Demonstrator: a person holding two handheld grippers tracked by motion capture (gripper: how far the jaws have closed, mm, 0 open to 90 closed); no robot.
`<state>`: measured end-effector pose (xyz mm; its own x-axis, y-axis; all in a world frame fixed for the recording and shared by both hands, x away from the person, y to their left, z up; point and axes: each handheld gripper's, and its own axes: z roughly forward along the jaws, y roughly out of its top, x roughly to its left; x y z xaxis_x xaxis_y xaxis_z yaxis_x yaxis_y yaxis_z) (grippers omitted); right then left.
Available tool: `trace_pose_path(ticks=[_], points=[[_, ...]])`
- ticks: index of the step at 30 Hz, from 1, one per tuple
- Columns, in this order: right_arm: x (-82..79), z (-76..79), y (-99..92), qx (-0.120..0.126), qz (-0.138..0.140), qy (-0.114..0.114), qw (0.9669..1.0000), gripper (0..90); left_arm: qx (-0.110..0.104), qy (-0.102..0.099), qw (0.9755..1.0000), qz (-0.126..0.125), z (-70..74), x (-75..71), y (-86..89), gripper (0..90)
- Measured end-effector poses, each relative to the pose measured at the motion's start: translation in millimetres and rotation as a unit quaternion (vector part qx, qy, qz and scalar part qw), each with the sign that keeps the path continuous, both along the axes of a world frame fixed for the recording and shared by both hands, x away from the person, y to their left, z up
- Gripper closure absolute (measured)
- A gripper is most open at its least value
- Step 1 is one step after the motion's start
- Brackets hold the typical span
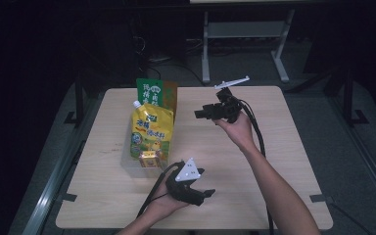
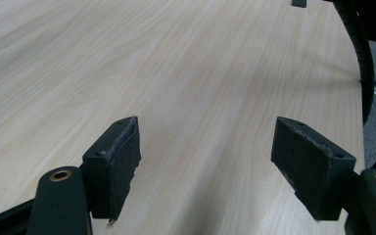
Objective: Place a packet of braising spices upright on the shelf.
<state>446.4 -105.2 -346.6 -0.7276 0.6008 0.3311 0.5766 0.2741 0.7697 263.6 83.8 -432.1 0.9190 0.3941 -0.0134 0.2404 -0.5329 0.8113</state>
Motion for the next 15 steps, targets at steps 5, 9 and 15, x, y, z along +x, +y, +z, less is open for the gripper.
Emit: trace_pose_path(ticks=[5, 9, 15], points=[[-3.6, 2.0, -3.9, -0.001, 0.001, 0.004, 1.0000, 44.4, 0.000, 0.000, 1.0000, 0.001, 0.2, 0.3, 0.7, 25.9], [-10.3, -0.1, -11.5, -0.004, -0.005, 0.000, 1.0000, 43.9, -0.002, 0.000, 1.0000, 0.003, 0.8, 0.1, 1.7, 25.9], [-33.8, -10.4, -37.7, -0.004, -0.016, 0.010, 0.9998, 40.3, -0.005, -0.003, 1.0000, 0.005, 2.6, -1.2, 3.0, 25.7]])
